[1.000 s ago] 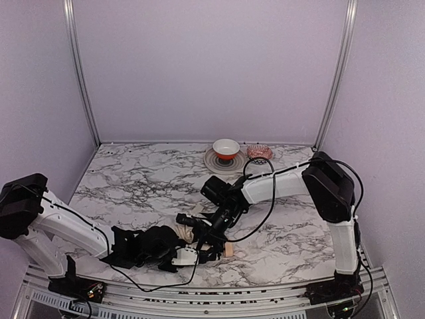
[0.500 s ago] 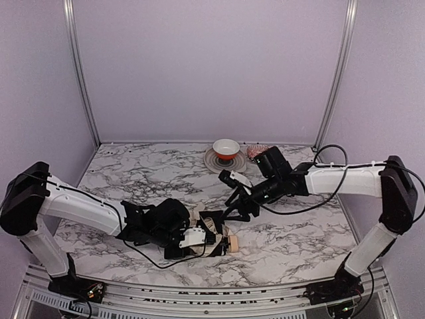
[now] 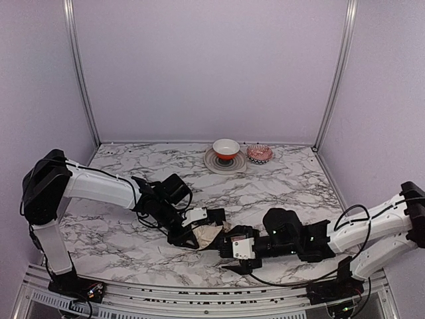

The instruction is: Put away the umbrella

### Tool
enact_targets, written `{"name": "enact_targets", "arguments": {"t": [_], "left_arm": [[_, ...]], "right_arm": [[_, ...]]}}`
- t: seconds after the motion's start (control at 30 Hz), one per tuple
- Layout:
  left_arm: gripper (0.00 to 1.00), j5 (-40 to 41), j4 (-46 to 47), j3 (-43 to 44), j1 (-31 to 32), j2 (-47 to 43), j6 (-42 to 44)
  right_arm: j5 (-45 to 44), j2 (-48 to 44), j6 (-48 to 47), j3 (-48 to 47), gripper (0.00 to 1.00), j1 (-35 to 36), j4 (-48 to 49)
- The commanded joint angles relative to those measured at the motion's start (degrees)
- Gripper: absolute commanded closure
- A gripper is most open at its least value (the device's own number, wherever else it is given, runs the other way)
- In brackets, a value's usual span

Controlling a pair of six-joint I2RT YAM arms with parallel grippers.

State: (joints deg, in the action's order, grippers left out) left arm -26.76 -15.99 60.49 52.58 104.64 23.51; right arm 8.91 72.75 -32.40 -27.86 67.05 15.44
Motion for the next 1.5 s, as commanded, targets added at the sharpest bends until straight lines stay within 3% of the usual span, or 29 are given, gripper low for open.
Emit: {"name": "enact_targets", "arguments": {"t": [0.0, 0.03, 0.07, 0.23, 0.5, 0.73, 0.87, 0.9, 0.97, 1.07, 1.2, 1.33, 1.47], "left_arm": [[0.93, -0.9, -12.4, -0.4, -0.2, 4.6, -0.7], [0.93, -1.0, -12.5, -0.4, -0.2, 4.6, -0.3], [0.93, -1.2, -12.5, -0.6, -0.2, 4.5, 0.0], [0.92, -2.0, -12.7, -0.7, -0.4, 4.3, 0.5], [0.93, -3.9, -13.5, -0.7, -0.8, 4.4, 2.2], [0.93, -5.2, -14.0, -0.6, -0.8, 4.3, 3.1], [0.92, -7.1, -13.9, -0.5, -1.1, 3.3, 4.0], [0.9, -7.3, -13.6, -0.4, -1.3, 3.0, 3.9], [0.76, -6.1, -11.0, -0.7, -2.1, 1.6, 1.9], [0.44, -3.1, -5.2, -2.1, -4.2, -2.7, -3.5], [0.31, 2.4, 8.6, -7.9, -7.6, -13.8, -10.5], [0.06, 3.3, 28.5, -20.6, -8.5, -27.7, -13.0], [0.03, 3.1, 38.4, -28.8, -8.1, -36.0, -13.5]], "right_arm": [[-16.2, 9.7, -10.8, -3.5, 0.14, 2.4, 6.9], [-17.3, 11.6, -11.7, -4.2, 0.04, 2.4, 7.9], [-18.4, 13.3, -12.5, -4.7, 0.01, 2.4, 9.2], [-20.0, 18.7, -14.4, -6.7, 0.0, 2.3, 12.9], [-16.7, 24.7, -15.6, -10.1, 0.03, -1.0, 9.7], [-15.2, 29.3, -16.5, -15.7, 0.26, -2.6, 1.6], [-14.6, 29.7, -16.0, -15.7, 0.61, -2.6, 0.6], [-14.3, 29.5, -15.7, -15.7, 0.66, -2.5, 0.2], [-13.9, 28.7, -14.9, -15.6, 0.75, -2.5, -0.3], [-13.9, 27.1, -13.0, -15.0, 0.84, -2.6, 0.1], [-12.9, 23.6, -8.5, -13.7, 1.0, -4.2, 3.6], [-10.6, 18.1, -3.1, -11.9, 1.0, -7.6, 8.2], [-7.8, 11.9, 1.7, -9.0, 1.0, -11.1, 15.5]]}}
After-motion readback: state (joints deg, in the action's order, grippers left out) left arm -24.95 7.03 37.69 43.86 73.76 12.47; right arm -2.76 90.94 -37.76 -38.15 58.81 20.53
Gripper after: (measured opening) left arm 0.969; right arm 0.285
